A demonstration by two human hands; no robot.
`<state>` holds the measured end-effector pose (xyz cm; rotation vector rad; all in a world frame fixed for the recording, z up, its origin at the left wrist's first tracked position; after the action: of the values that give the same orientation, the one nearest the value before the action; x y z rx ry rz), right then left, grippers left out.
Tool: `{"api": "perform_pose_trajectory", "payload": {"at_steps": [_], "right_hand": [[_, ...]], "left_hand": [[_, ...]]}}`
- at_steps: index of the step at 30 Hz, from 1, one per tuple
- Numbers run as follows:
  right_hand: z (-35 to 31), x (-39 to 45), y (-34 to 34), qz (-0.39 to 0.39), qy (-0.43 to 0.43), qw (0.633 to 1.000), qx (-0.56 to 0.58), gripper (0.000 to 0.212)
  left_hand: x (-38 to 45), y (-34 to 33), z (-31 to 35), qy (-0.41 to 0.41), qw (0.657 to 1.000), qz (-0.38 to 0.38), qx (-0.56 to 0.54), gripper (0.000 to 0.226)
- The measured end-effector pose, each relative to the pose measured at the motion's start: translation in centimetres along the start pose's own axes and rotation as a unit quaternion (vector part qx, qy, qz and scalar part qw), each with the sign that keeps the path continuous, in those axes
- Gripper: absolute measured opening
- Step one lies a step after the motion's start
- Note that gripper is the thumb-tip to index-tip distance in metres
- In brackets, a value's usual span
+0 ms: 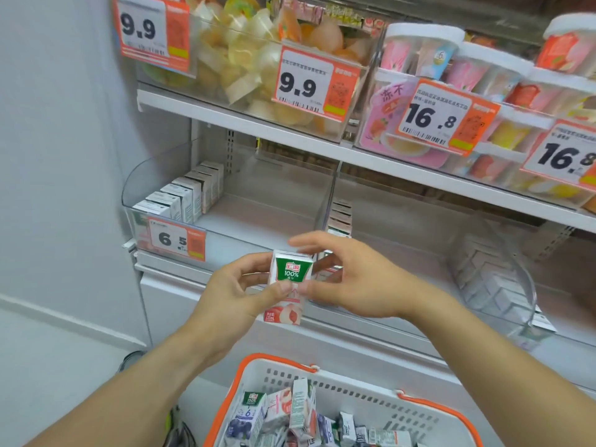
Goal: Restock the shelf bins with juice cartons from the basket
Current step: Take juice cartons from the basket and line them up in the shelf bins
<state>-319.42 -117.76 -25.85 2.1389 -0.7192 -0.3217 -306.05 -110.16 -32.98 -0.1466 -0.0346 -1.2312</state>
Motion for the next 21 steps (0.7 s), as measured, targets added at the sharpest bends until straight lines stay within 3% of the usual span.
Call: {"api": "perform_pose_trajectory", "payload": {"at_steps": [4, 7, 10, 12, 16, 21], "right_hand": [[-1.9, 2.1, -1.0, 0.039, 0.018, 0.995, 0.088, 0.034], [-3.1, 4.0, -1.6, 0.092, 0.043, 0.984, 0.143, 0.03], [-3.8, 7.0, -0.9, 0.203, 0.061, 0.96, 0.183, 0.029], [-3.8, 10.3, -0.5, 0.264, 0.06, 0.944, 0.188, 0.029], [-0.2, 19.4, -1.2, 0.312, -0.03, 0.936, 0.16, 0.03], [4.3, 30.2, -2.1, 0.298, -0.102, 0.943, 0.106, 0.03]], "left_hand": [[-0.5, 2.2, 1.3, -0.056, 0.997, 0.002, 0.044, 0.043], [-0.2, 5.2, 2.1, -0.1, 0.988, 0.056, 0.105, 0.039], [0.6, 9.3, 3.2, -0.159, 0.942, 0.184, 0.233, 0.034], [1.5, 10.6, 3.4, -0.195, 0.898, 0.221, 0.328, 0.037], [3.6, 11.2, 2.0, -0.198, 0.854, 0.257, 0.406, 0.034], [4.9, 11.4, 1.2, -0.209, 0.841, 0.301, 0.398, 0.025]]}}
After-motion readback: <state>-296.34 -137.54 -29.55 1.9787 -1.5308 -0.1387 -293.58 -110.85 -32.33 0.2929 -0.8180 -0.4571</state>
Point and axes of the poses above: each hand's wrist, its own x-axis towards the middle knuckle, its own y-axis out of the back of the hand, z = x × y, the point moved 7 cm from there along x, towards the middle knuckle, and after that the axes turned 1 degree about z, right-handed, at the moved point
